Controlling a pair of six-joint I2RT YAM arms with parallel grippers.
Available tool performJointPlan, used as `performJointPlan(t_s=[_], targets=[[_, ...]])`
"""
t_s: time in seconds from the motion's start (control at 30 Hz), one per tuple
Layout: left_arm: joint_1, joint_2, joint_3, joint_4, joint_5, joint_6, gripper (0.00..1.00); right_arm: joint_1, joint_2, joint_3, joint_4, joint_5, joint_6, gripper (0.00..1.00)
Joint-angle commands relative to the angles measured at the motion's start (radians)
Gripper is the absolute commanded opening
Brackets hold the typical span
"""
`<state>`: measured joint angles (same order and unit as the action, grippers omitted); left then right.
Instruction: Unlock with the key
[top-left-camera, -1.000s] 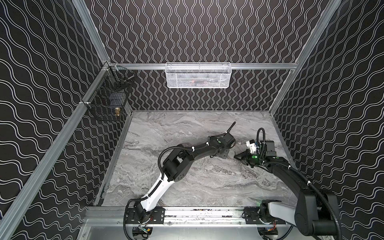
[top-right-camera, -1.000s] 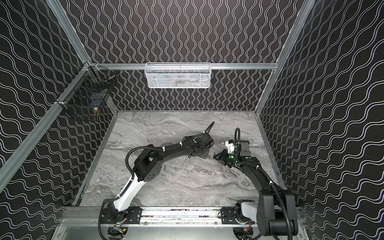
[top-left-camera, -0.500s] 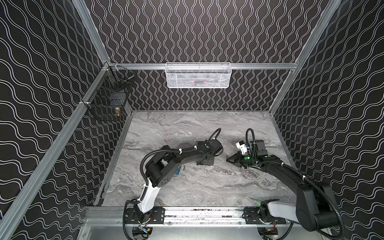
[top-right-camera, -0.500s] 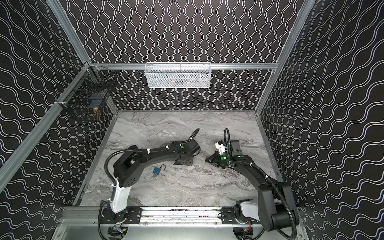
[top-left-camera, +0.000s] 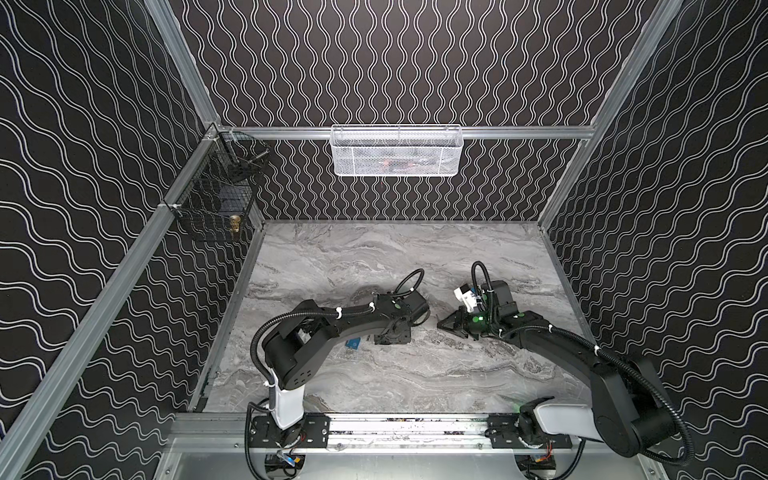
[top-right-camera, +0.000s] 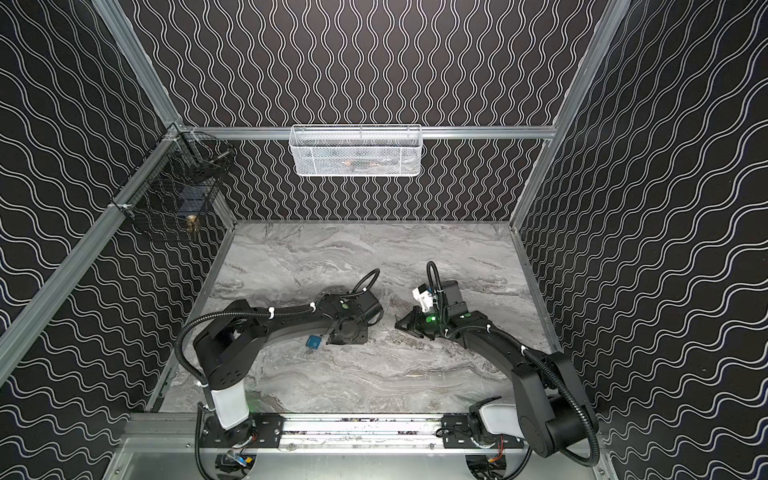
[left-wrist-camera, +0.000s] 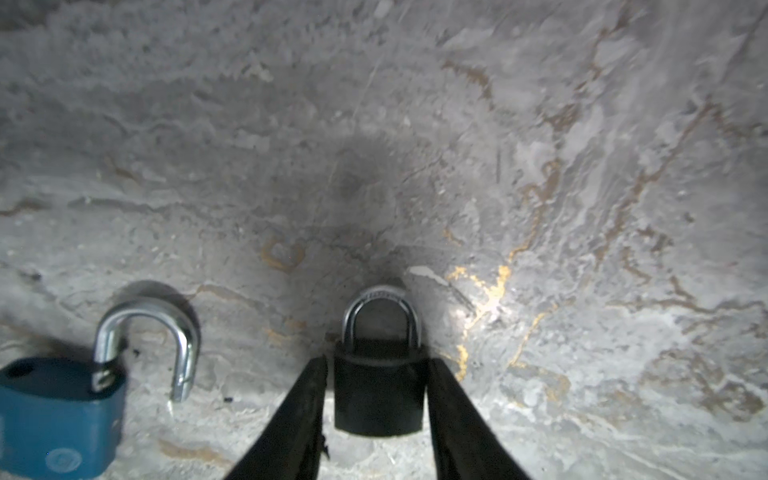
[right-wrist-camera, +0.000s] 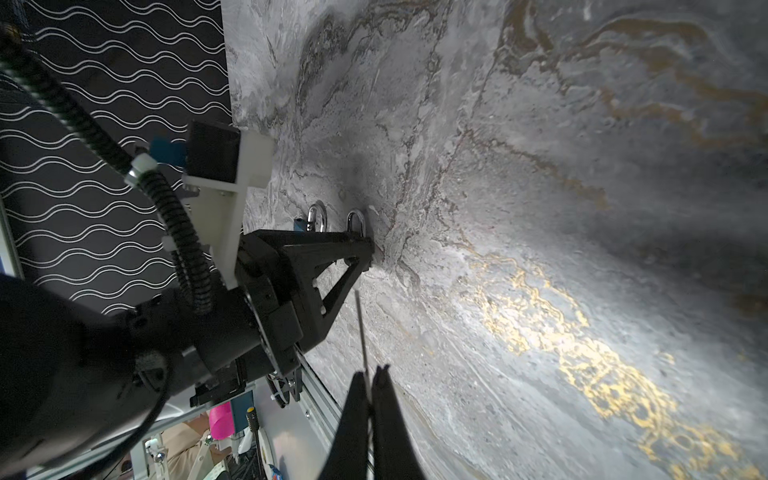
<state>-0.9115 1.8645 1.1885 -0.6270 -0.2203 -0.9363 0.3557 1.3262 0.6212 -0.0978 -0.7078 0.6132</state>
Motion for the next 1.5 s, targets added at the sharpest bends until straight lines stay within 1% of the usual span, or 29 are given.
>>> performJointPlan(t_s=[0.0,0.07,0.27,0.43,0.6,0.77,0.93,1.1,1.2,1.3,1.37,1.47], targets=[[0.0,-0.002,0.004,0.003,0.011,-0.029,0.48,0.006,0.008,0.007,0.029,0.017,0.013,0.0],[0.0,-0.001,0.011,-0.005,0.012,-0.029,0.5,0.009,0.011,0.013,0.025,0.017,0.012,0.0],[0.0,0.021,0.032,-0.025,0.026,-0.027,0.51,0.009,0.023,0.026,0.021,0.01,0.01,0.0],[0.001,0.041,0.041,-0.062,0.013,-0.039,0.52,0.01,0.032,0.025,0.029,-0.004,0.013,0.0],[0.002,0.053,0.04,-0.046,0.041,-0.037,0.51,0.01,0.041,0.03,0.028,-0.008,0.011,0.0],[0.002,0.07,0.049,-0.059,0.034,-0.024,0.5,0.009,0.05,0.029,0.035,-0.013,0.015,0.0],[0.005,0.081,0.037,-0.044,0.056,-0.012,0.47,0.01,0.06,0.027,0.043,-0.019,0.016,0.0],[0.007,0.069,0.004,-0.017,0.065,-0.023,0.44,0.01,0.065,0.029,0.046,-0.021,0.018,0.0],[0.008,0.077,0.012,-0.02,0.073,0.011,0.43,0.01,0.067,0.031,0.046,-0.021,0.019,0.0],[0.006,0.071,-0.001,-0.014,0.082,0.016,0.43,0.01,0.073,0.034,0.045,-0.02,0.02,0.0],[0.006,0.065,-0.005,-0.024,0.061,0.005,0.42,0.009,0.075,0.036,0.048,-0.023,0.022,0.0],[0.008,0.061,-0.009,-0.015,0.078,0.013,0.4,0.01,0.078,0.036,0.053,-0.022,0.025,0.0]])
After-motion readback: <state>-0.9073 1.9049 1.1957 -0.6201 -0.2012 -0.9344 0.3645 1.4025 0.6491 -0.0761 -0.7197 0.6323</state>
